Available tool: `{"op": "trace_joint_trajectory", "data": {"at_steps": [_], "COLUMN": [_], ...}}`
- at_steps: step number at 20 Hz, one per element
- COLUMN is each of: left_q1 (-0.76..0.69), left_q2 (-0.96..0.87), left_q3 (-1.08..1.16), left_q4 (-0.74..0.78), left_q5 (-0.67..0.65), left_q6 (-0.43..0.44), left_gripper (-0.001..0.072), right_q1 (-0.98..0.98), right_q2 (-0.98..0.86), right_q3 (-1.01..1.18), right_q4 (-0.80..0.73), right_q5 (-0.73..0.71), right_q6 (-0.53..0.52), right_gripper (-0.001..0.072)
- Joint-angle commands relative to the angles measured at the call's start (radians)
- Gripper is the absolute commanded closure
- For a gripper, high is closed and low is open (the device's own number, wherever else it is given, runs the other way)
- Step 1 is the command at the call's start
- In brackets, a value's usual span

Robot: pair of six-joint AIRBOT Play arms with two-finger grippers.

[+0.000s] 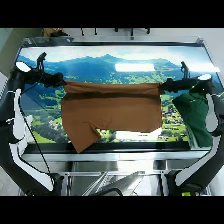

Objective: Fold the shirts.

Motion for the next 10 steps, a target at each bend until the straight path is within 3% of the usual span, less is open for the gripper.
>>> {"op": "trace_joint_trajectory", "data": {"at_steps": [1,9,10], "left_q1": [0.000,0.000,0.000], "left_q2": [-0.001,-0.014,-0.014], "left_q3": [-0.069,-0.121,-0.108], "left_q4": [0.050,0.044,0.044], "left_q5": [0.078,0.109,0.080], "left_q6": [-0.010,-0.010,-0.010], "left_gripper": [0.0690,0.0684,0.0510], "right_q1": [0.010,0.034,0.033], "right_q2": [0.000,0.007,0.017], "right_q3": [-0.092,-0.150,-0.150], "right_q4": [-0.038,-0.033,-0.032], "right_q5": [-0.048,-0.097,-0.084], "right_q6": [-0.004,-0.021,-0.021], "right_gripper": [0.0691,0.0669,0.0499]}}
